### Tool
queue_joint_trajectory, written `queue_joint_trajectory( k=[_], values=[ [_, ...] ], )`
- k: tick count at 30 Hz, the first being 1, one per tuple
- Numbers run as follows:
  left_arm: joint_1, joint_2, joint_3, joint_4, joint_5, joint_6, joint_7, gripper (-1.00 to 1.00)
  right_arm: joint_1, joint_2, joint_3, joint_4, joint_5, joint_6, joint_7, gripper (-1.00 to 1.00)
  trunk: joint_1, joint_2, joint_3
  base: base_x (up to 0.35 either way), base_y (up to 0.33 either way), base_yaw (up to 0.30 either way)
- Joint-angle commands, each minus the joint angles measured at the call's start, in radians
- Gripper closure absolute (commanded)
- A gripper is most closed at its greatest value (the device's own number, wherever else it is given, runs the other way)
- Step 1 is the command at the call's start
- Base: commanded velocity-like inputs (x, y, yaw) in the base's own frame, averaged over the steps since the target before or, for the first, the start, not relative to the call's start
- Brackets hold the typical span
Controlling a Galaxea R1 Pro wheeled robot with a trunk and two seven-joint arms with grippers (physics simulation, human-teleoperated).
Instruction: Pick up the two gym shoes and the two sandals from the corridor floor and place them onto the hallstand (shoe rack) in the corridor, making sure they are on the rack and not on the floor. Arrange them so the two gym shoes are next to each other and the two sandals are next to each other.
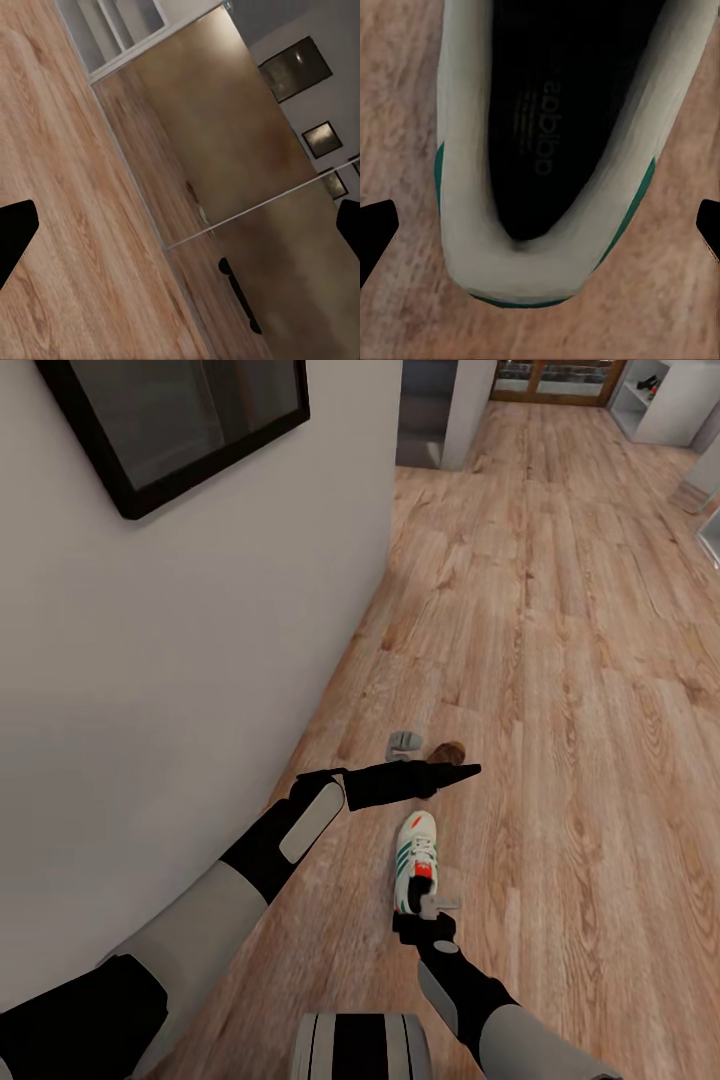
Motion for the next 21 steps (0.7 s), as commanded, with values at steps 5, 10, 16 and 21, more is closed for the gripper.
queue_joint_trajectory(
  k=[5, 10, 16, 21],
  values=[
    [-0.001, 0.000, 0.000, 0.001, 0.008, 0.009, 0.000, -1.00, -0.001, -0.002, 0.009, 0.000, -0.010, -0.003, -0.006, -1.00, 0.000, 0.000, -0.001, 0.042, 0.000, 0.000],
    [-0.001, 0.000, 0.000, 0.004, 0.008, 0.009, 0.000, -1.00, -0.001, -0.002, 0.009, 0.000, -0.010, -0.004, -0.007, -1.00, 0.000, 0.000, -0.001, 0.007, 0.000, 0.000],
    [-0.001, 0.000, 0.000, 0.008, 0.008, 0.009, 0.000, -1.00, -0.001, -0.002, 0.009, 0.000, -0.010, -0.004, -0.007, -1.00, 0.000, 0.000, -0.001, 0.001, 0.000, 0.000],
    [-0.001, 0.000, 0.000, 0.007, 0.009, 0.008, 0.000, -1.00, -0.001, -0.002, 0.009, 0.000, -0.010, -0.004, -0.007, -1.00, 0.000, 0.000, -0.001, 0.000, 0.000, 0.000]
  ],
)
